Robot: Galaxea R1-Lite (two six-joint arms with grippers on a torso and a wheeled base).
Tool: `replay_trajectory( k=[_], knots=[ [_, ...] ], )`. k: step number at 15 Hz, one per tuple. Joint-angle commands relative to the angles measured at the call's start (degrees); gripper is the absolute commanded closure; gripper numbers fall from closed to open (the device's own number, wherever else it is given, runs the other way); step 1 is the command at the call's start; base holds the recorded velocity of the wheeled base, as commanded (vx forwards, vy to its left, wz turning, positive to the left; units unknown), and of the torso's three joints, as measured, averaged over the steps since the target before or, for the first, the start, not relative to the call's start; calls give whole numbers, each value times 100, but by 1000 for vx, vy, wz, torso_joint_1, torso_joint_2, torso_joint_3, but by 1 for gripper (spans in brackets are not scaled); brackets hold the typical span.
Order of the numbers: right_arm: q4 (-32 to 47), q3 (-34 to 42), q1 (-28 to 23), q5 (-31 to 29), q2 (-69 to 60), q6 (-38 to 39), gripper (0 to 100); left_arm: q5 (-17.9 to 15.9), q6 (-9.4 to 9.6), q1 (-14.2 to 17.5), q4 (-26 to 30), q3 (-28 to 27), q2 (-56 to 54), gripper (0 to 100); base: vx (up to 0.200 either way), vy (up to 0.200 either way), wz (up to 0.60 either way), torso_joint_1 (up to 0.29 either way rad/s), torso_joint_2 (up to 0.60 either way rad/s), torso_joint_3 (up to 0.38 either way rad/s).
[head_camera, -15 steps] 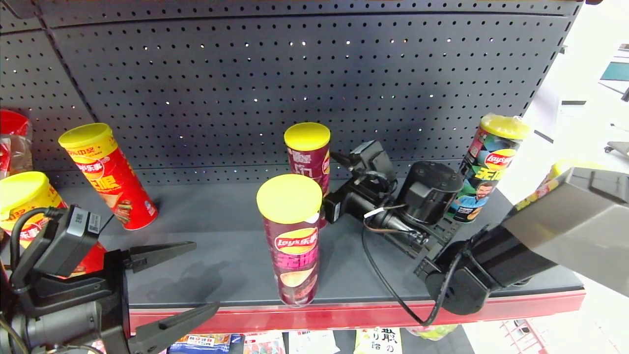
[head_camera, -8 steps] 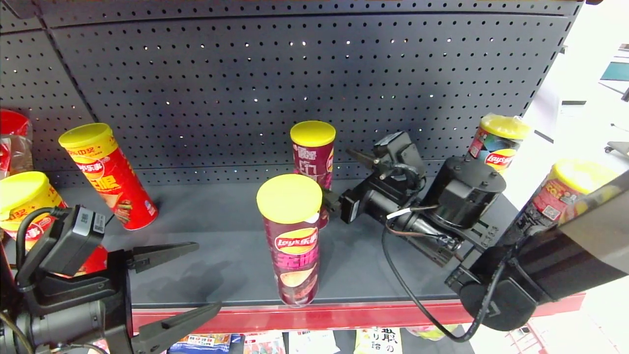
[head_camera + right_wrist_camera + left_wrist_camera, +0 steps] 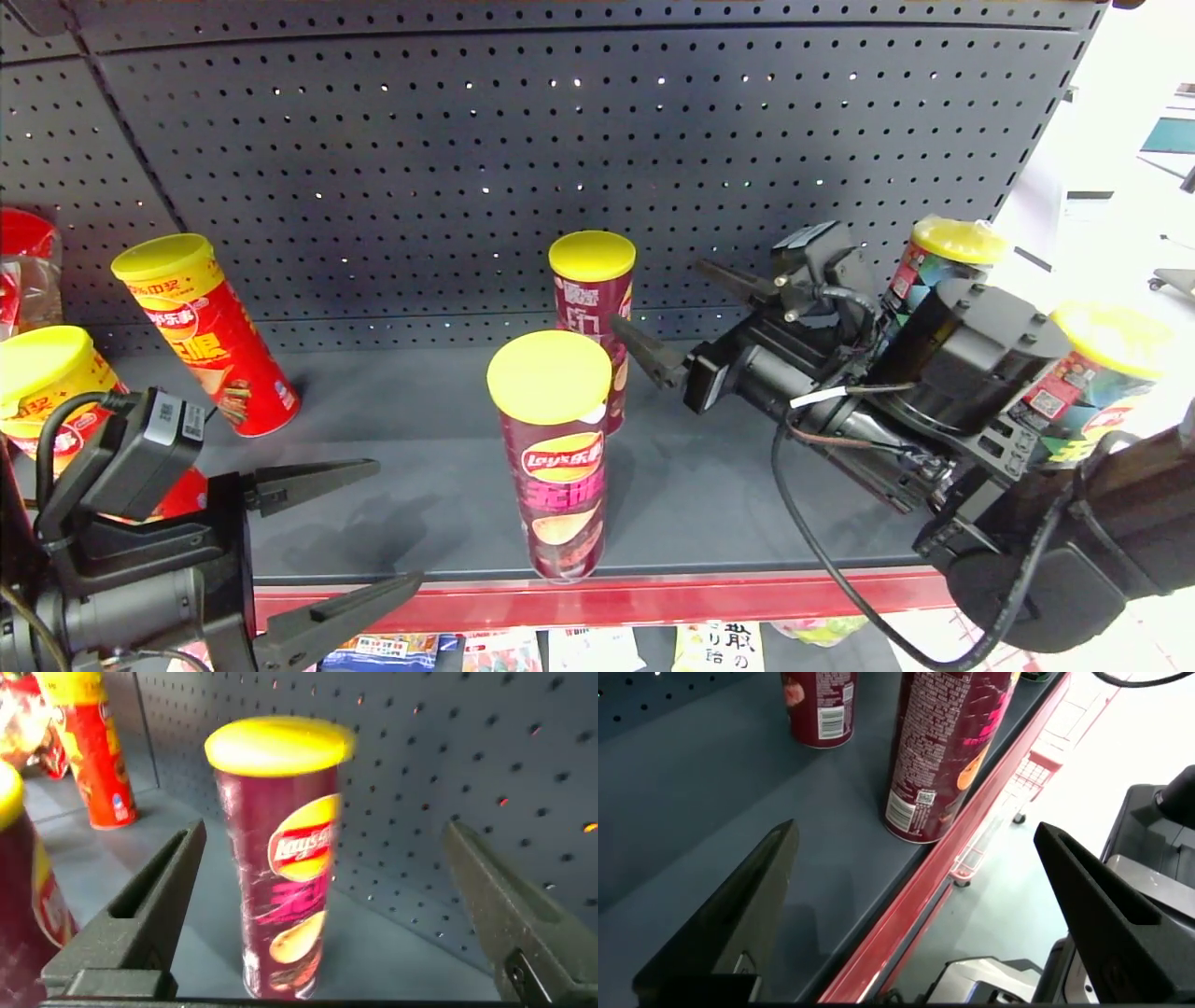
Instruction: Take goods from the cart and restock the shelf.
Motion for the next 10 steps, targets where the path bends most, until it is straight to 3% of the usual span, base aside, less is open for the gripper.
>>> replay_trajectory(
  k=[1,7,10],
  knots=[
    [-6,73,1,-152,-260,-8,0,-1,-1,-61,-3,8,20,0,0,0,0,0,0,0],
    [706,284,9,-434,-972,-43,0,8,17,-105,-20,0,144,0,0,0,0,0,0,0],
    [1559,266,18,-451,-1614,-34,0,8,34,-105,-38,-27,302,0,0,0,0,0,0,0]
  ],
)
